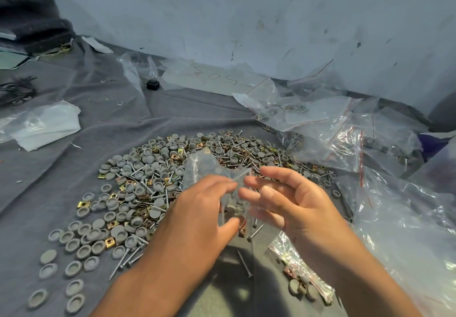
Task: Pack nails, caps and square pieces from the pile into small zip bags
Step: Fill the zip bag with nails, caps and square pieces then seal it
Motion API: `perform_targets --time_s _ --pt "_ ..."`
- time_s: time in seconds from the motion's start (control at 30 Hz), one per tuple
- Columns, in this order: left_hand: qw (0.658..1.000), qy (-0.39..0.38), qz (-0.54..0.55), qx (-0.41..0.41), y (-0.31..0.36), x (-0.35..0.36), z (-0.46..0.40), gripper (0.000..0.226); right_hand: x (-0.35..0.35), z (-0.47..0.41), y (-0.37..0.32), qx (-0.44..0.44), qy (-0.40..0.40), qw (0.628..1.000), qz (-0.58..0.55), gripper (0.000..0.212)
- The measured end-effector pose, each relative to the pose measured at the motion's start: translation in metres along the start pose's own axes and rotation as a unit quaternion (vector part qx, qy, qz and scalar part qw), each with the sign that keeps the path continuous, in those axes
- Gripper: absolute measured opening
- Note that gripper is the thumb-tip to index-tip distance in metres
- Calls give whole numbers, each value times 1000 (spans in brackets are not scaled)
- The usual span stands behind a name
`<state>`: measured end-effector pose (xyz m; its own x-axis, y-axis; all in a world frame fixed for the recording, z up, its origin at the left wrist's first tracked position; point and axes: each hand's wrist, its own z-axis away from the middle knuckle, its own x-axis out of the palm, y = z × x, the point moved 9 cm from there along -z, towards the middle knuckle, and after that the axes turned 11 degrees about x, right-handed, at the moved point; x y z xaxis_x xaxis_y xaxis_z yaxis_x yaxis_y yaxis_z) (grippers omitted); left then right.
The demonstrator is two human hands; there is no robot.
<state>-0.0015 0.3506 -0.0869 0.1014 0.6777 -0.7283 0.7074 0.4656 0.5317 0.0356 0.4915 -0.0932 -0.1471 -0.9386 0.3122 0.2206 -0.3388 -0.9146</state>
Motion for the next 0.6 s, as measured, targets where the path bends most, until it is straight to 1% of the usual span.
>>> perform_targets --time_s 0.07,0.1,0.2,0.27,0.3,0.37,0.47,0.5,0.53,0.6 --pt "1000 0 -4 4 2 1 0 59 2 4 -8 -74 54 990 104 34" --pt "1000 -1 -6 6 3 1 -1 59 4 7 -11 -117 85 976 160 30" --pt "1000 0 -12 11 6 1 -1 55 15 14 -17 -216 147 916 305 24" --pt "1000 -1 -13 9 6 0 -1 56 21 16 -19 -252 162 877 376 22" --pt "1000 -3 -16 6 5 -1 -1 57 24 15 -19 -259 164 864 400 22" --pt "1000 -2 -28 -4 2 -4 -1 61 24 13 -17 -251 151 864 411 23" --pt "1000 6 -26 -14 0 -10 -2 57 17 10 -14 -209 119 899 366 16" --pt "1000 10 -24 -17 1 -13 -3 57 11 10 -15 -202 124 907 349 13" --pt "999 17 -22 -20 1 -16 -3 57 4 10 -18 -203 140 906 343 11" --pt "998 55 -15 -35 -1 -29 -3 57 -10 9 -20 -197 177 888 375 10"
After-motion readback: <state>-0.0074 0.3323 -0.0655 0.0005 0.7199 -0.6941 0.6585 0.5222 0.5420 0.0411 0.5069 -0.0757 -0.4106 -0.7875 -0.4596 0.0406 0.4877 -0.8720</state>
